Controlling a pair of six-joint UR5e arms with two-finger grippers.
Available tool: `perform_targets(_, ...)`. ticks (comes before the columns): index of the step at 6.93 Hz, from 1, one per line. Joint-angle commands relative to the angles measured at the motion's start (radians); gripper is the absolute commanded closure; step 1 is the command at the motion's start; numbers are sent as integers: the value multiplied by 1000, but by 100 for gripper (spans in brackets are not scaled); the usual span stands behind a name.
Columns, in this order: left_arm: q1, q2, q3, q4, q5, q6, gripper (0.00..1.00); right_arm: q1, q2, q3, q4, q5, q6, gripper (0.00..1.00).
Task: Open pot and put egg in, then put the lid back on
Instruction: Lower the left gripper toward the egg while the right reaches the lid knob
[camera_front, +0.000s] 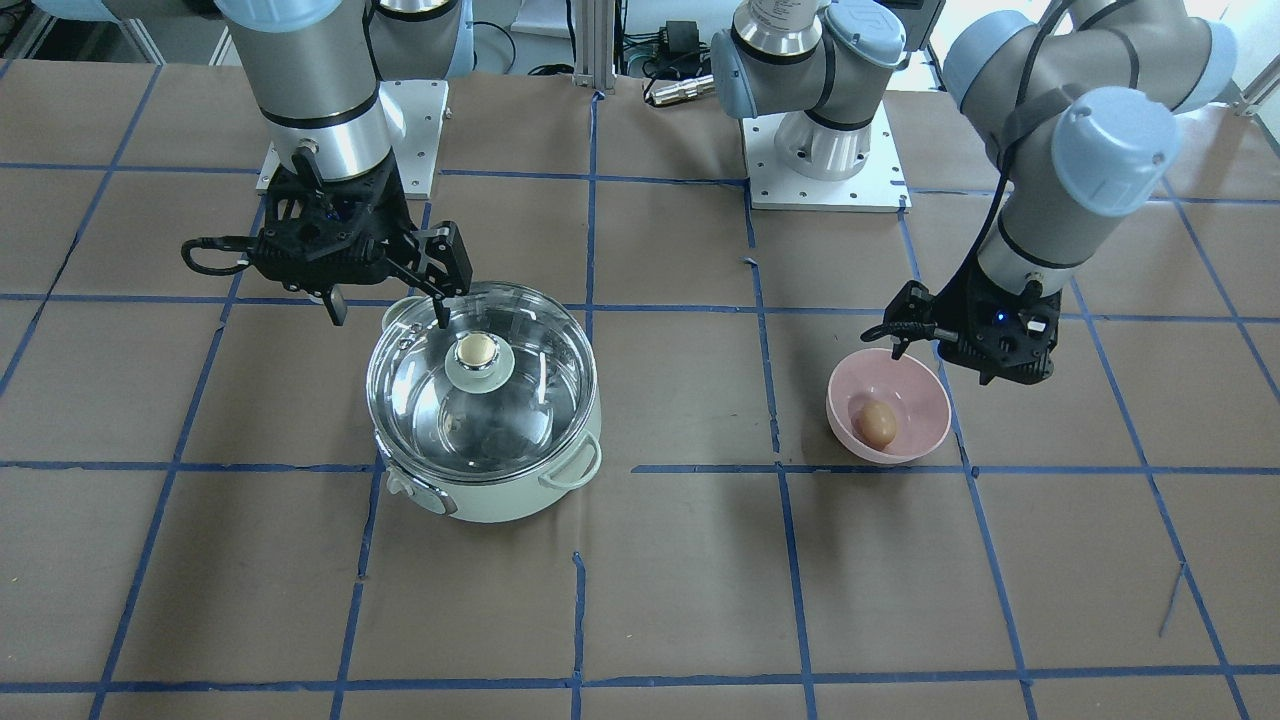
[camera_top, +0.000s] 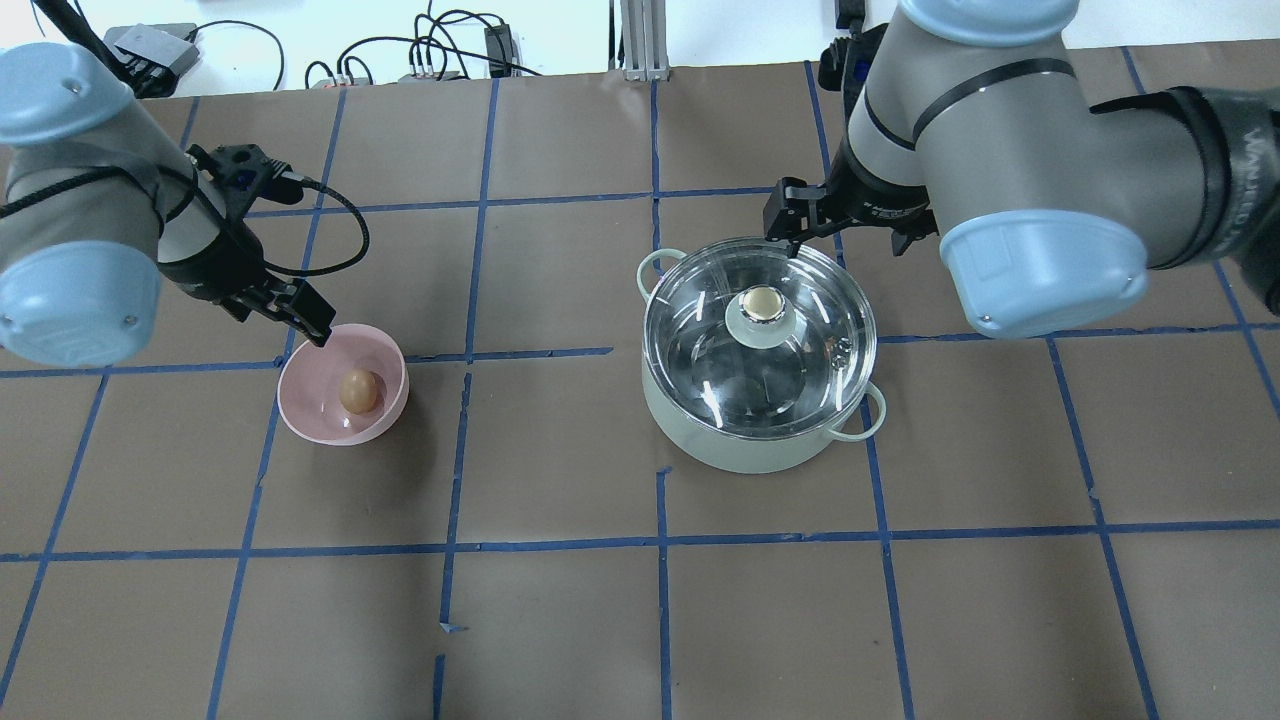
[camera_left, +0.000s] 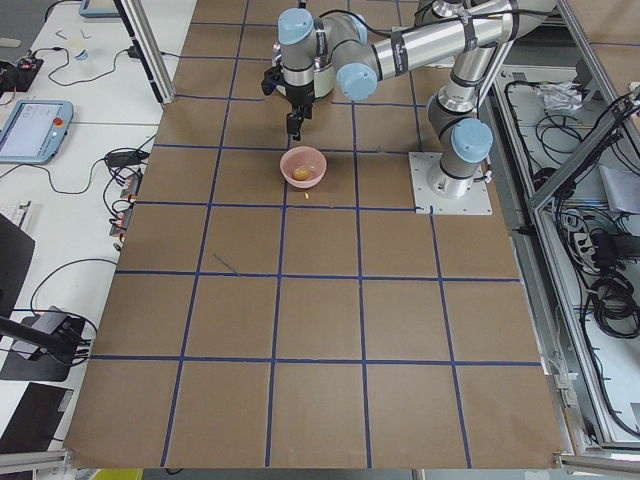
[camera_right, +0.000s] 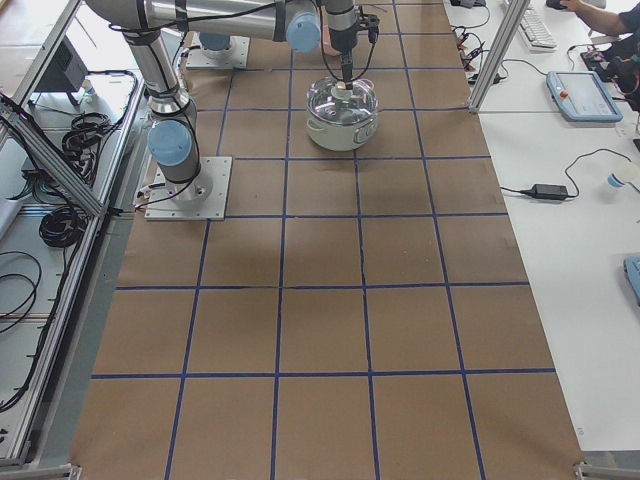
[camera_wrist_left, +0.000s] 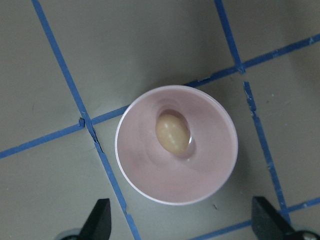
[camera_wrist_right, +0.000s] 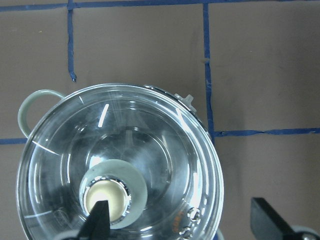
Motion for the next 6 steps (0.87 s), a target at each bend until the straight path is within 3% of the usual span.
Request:
perform_targets(1, 3, -26, -70, 110, 1, 5, 0, 70, 80, -2, -42, 19, 108, 0)
perform_targets(2, 3, -39, -101, 170, 2, -14, 0, 90, 110, 1, -105, 19, 121, 0)
perform_targets(6, 2, -68, -242, 365, -13, -248, 2, 88, 145, 15, -111, 7, 103, 2)
